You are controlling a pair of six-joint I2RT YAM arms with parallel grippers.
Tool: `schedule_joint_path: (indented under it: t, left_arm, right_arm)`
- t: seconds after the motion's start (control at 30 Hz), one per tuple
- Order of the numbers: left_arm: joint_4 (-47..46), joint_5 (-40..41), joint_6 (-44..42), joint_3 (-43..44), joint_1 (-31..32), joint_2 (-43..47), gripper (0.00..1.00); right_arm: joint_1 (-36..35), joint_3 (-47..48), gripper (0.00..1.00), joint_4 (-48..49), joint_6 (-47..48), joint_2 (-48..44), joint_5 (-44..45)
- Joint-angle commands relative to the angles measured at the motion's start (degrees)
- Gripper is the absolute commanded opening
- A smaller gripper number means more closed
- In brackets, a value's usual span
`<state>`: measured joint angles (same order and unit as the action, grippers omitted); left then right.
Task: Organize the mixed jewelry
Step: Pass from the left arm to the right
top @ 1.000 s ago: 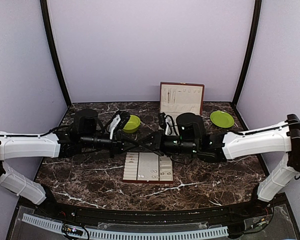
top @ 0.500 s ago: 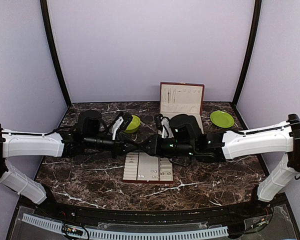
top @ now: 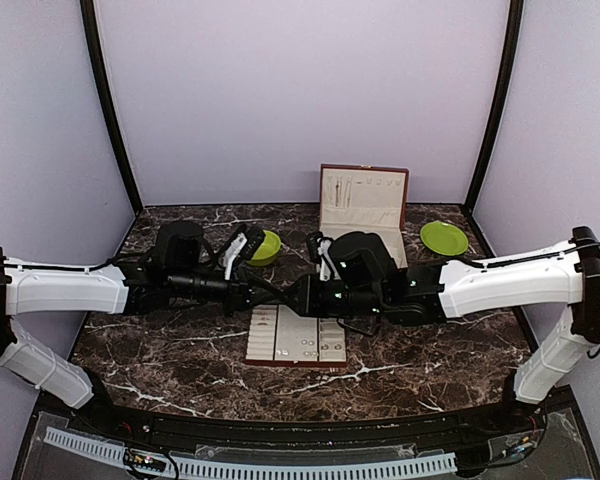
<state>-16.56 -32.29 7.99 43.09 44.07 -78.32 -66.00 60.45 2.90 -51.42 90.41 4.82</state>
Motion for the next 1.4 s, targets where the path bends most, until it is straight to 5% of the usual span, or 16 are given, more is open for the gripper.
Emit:
schedule_joint_path:
  t: [0.0, 0.47, 0.73, 0.9, 1.37]
  left_arm:
    - [-0.71, -1.67, 0.27, 1.38, 0.33, 0.02, 0.00]
    - [-0.98, -4.15, 0.54, 1.68, 0.34, -1.14, 0.00]
    - [-0.69, -4.93, 0.74, 2.15, 0.31, -1.68, 0.00]
    - [0.16, -4.23, 0.60, 2.70, 0.31, -1.62, 0.15]
    - [1.01, 0.03, 0.96, 2.44, 0.37, -0.83, 0.23]
  right_arm:
    - [-0.52, 2.31, 0.15, 0.38, 1.85, 1.44, 0.94]
    - [-0.46, 3.56, 0.00, -1.75, 6.33, 1.79, 2.04]
    - [-0.54, 3.13, 0.00, -4.71, 8.04, 1.19, 4.98]
    - [-0.51, 3.05, 0.00, -6.40, 7.73, 1.15, 6.88]
    - [-0.45, 0.70, 0.00, -6.73, 6.34, -0.01, 9.18]
